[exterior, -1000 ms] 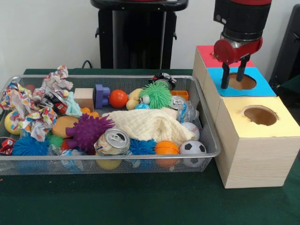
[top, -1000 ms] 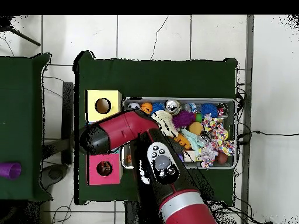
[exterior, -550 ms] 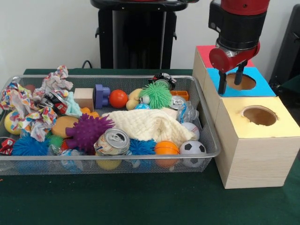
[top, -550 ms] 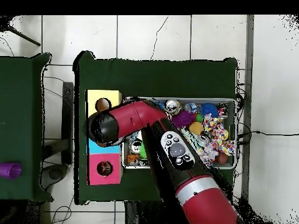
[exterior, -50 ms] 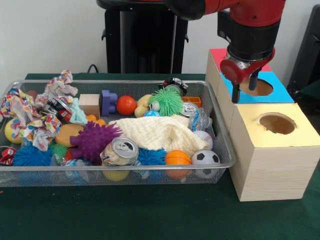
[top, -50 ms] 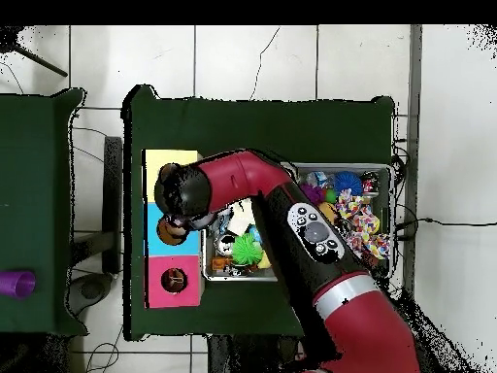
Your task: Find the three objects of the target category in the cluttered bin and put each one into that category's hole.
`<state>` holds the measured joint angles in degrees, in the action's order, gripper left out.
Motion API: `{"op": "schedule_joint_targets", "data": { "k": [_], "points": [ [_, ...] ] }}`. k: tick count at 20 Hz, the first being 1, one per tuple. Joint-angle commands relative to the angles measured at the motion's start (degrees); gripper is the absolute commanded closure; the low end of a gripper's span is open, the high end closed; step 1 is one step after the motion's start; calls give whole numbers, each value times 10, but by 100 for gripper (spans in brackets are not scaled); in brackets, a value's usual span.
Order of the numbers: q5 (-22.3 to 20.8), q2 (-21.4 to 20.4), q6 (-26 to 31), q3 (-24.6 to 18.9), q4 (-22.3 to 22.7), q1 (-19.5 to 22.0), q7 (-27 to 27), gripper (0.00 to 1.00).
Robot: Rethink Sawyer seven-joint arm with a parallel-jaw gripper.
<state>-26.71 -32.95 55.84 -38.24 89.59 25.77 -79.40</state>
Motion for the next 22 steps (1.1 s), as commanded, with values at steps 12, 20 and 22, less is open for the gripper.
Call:
{"op": "schedule_joint_targets", "data": {
  "k": [12,20,22],
  "points": [
    [-28,-176,80,-37,81,77,117,0],
    [-26,-207,135,-35,65,62,109,0],
    [-42,-169,108,-35,59,61,108,0]
  ]
}}
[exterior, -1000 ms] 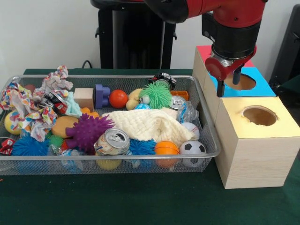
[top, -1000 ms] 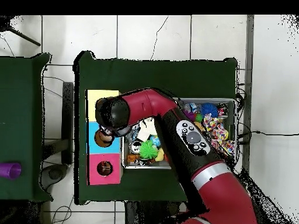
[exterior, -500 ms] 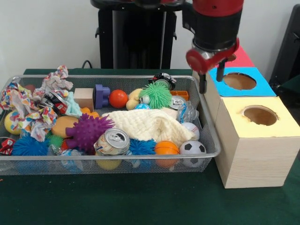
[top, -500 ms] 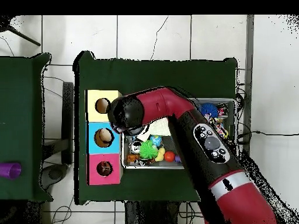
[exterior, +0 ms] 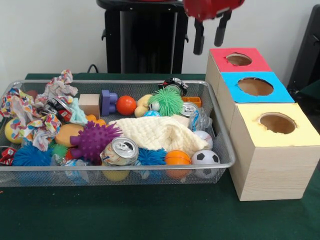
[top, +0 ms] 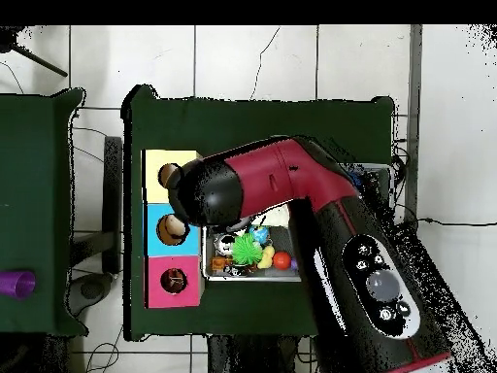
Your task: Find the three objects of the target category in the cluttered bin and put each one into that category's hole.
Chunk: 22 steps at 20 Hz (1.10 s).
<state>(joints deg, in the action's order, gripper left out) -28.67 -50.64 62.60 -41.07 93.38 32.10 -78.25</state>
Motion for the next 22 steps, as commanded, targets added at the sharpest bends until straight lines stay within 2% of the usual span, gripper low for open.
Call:
{"op": "schedule_joint_targets", "data": {
  "k": [1,4,7,15,22],
  "points": [
    [-34,33,24,-4,13,-5,95,0],
    [-62,81,-26,-2,-4,-7,102,0],
    [-82,109,-52,-3,-24,-6,117,0],
    [-115,157,-63,-10,-81,-5,144,0],
    [-128,197,-49,-18,-131,2,176,0]
  ]
}}
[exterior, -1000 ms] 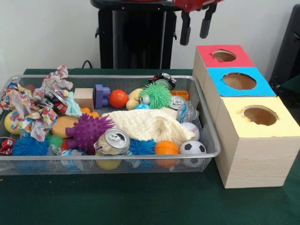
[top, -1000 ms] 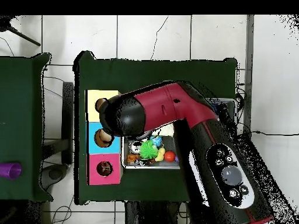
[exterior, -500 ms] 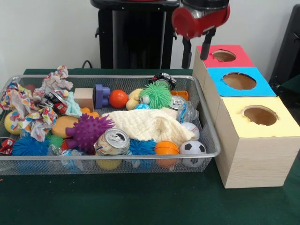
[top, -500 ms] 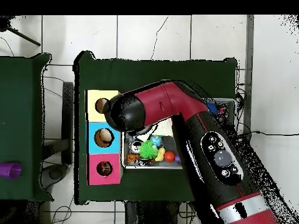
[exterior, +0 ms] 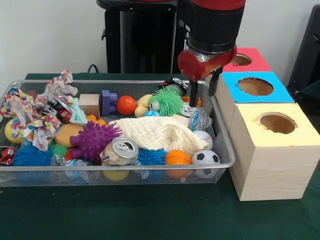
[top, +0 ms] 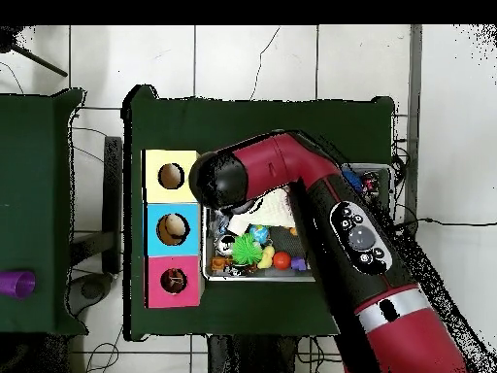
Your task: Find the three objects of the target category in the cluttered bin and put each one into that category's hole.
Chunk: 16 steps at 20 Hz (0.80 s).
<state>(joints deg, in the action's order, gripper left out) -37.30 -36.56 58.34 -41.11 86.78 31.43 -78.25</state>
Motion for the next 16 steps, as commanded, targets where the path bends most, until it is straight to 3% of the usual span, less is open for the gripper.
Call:
{"op": "schedule_joint_targets", "data": {
  "k": [1,13,16],
  "points": [
    [-43,61,-4,-20,-73,9,182,0],
    [-61,151,-2,-36,-165,-4,247,0],
    [-66,155,9,-40,-185,-12,264,0]
  ]
}}
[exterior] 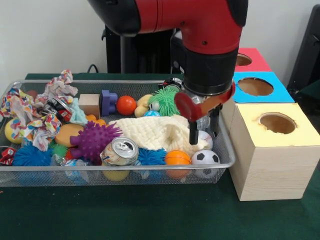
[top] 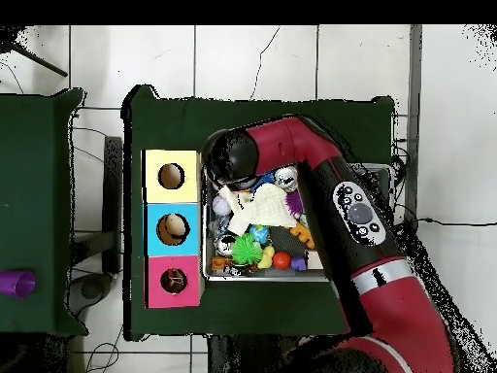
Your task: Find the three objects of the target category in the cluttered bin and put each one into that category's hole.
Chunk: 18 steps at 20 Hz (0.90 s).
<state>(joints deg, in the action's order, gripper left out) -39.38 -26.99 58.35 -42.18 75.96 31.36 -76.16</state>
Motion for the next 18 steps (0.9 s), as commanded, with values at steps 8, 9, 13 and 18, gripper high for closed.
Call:
{"op": "schedule_joint_targets", "data": {
  "k": [8,9,13,18],
  "points": [
    [-40,14,17,-14,-38,-15,220,0],
    [-37,7,10,-10,-20,-14,206,0],
    [-29,-40,-41,7,87,-6,116,0],
    [-27,-89,-90,22,175,0,41,0]
  ]
}}
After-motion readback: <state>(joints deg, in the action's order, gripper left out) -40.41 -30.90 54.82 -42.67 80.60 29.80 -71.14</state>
